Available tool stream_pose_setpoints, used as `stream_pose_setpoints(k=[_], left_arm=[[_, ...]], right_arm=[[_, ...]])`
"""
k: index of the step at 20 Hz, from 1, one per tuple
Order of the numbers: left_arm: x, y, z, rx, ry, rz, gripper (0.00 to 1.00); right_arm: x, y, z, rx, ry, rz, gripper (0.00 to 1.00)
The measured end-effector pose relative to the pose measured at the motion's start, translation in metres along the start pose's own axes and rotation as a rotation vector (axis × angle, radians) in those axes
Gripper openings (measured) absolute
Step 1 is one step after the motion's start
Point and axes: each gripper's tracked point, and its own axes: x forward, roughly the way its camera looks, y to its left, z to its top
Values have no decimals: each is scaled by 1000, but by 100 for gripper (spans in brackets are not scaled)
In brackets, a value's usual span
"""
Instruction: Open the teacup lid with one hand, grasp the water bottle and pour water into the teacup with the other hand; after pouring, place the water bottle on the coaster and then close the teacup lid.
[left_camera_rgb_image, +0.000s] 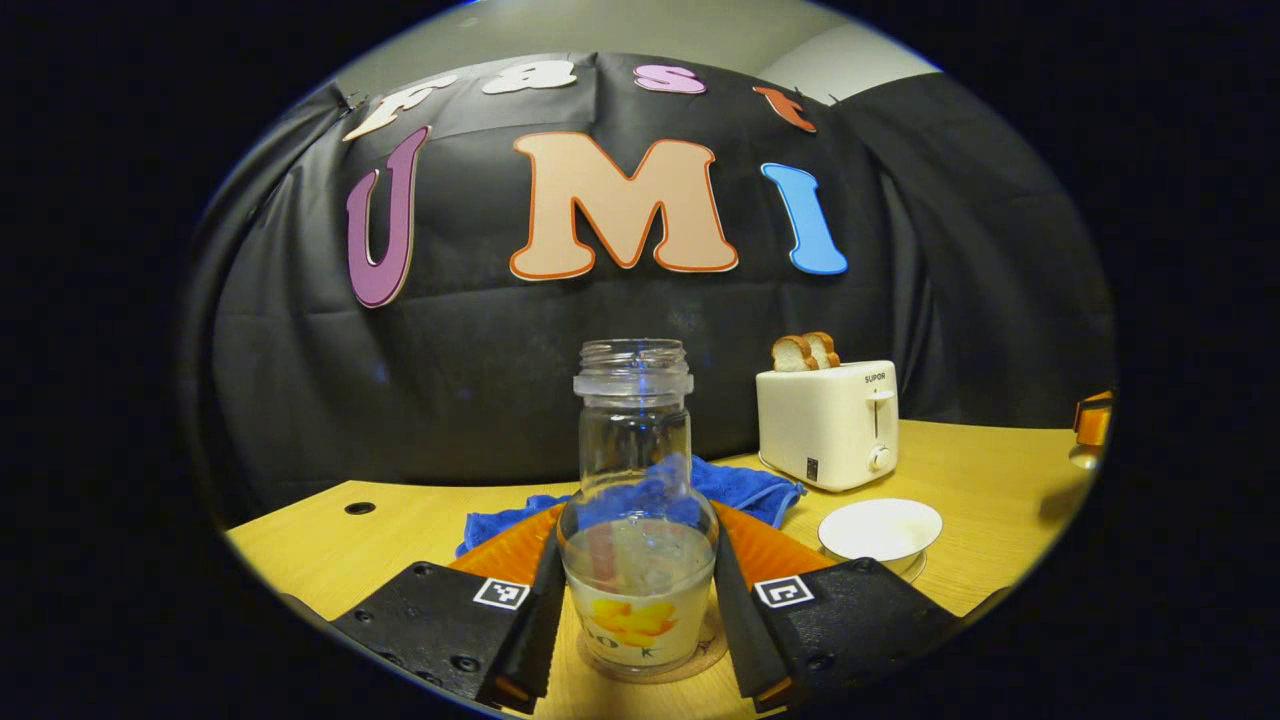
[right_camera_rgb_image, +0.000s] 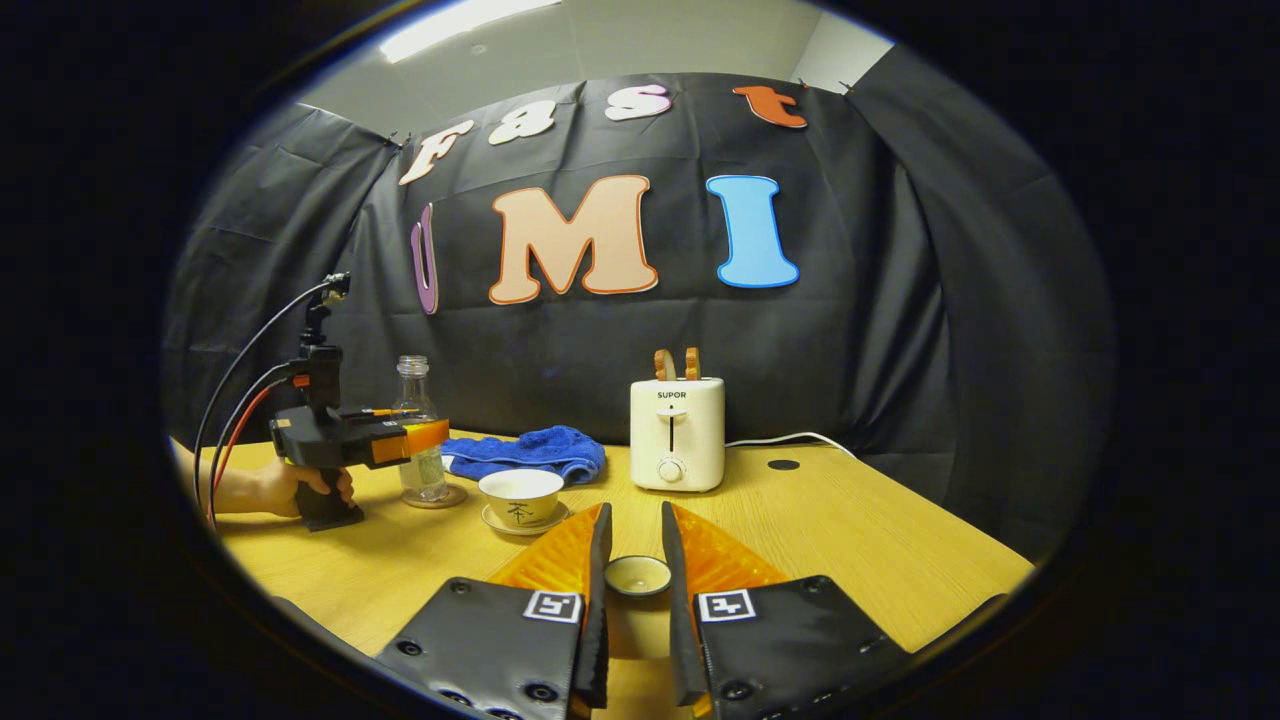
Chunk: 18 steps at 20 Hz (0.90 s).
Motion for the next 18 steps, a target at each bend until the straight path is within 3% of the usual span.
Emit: stream_pose_setpoints(k=[6, 11, 13, 15, 17, 18], left_arm=[[2, -4, 0, -58, 0, 8, 66], [3, -3, -4, -48, 17, 15, 68], [3, -7, -4, -71, 17, -11, 69], [3, -7, -6, -72, 28, -10, 73], [2, -5, -4, -74, 22, 2, 97], [2, -5, -4, -73, 25, -1, 92]], right_arm=[[1, 0, 0, 0, 0, -1, 28], [0, 0, 0, 0, 1, -1, 28], [0, 0, 1, 0, 0, 0, 28], [0, 0, 1, 0, 1, 0, 28], [-1, 0, 0, 0, 0, 0, 28], [0, 0, 0, 0, 0, 0, 28]])
